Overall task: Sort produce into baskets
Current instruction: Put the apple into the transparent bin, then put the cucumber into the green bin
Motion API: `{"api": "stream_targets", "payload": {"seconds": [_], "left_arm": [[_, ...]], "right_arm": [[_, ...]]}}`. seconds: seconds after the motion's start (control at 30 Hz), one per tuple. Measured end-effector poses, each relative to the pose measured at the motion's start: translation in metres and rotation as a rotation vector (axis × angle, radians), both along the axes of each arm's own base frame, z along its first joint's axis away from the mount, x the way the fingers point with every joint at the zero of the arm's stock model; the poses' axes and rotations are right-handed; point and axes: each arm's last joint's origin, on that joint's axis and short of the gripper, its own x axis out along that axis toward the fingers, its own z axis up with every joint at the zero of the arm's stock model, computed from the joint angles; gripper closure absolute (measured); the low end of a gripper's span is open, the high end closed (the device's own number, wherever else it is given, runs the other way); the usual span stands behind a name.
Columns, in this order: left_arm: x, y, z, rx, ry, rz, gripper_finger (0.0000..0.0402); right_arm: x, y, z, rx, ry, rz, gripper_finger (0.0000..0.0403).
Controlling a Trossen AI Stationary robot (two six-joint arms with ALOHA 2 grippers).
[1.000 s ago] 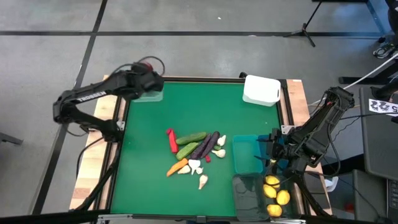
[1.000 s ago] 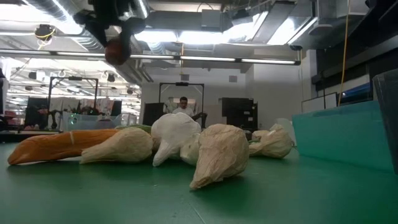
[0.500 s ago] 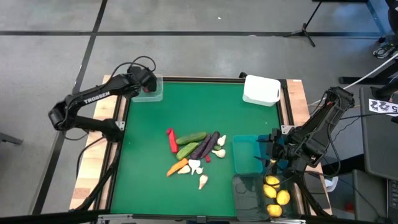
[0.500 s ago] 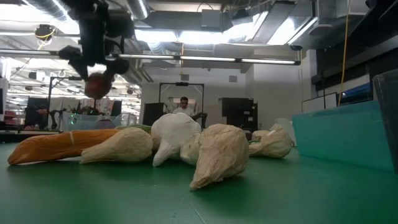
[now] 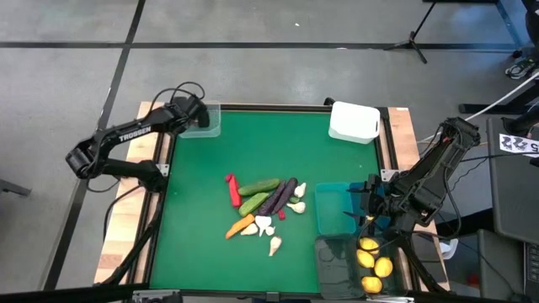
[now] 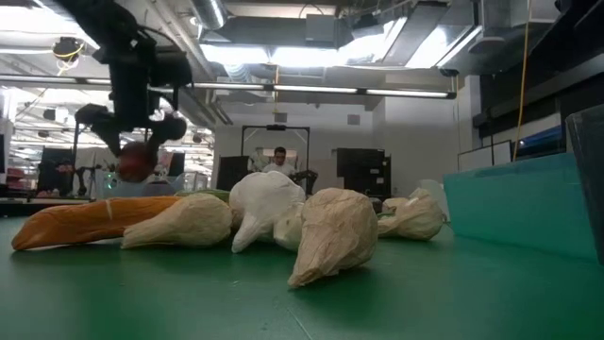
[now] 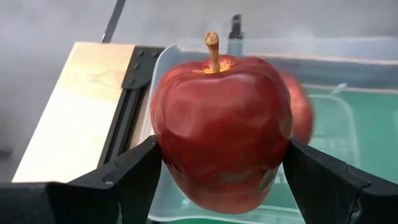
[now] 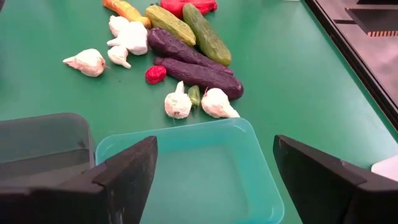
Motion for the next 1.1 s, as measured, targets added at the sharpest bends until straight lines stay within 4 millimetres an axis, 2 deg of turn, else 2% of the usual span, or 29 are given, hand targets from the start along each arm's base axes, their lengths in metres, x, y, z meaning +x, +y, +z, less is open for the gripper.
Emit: {"api": "stream_targets", "payload": {"seconds": [0.37, 0.57, 0.83, 1.1], "left_arm": [[-0.009, -0.008, -0.027, -0.026, -0.002, 0.052, 0.01], [-0.008, -0.007, -0.027, -0.032, -0.006, 0.032, 0.0094], [0.0, -0.002, -0.024, -0.027, -0.058, -0.088, 0.0068], [0.004, 0.002, -0.022, 0.016, -0.094, -0.103, 0.0058]], "right_arm": [[0.001, 0.001, 0.001, 0.015, -0.014, -0.001, 0.0084], [0.001, 0.001, 0.001, 0.015, -0.014, -0.001, 0.0084], [0.001, 0.001, 0.001, 0.015, -0.014, 0.0, 0.0084], [0.001, 0.001, 0.001, 0.015, -0.009, 0.003, 0.0084]]}}
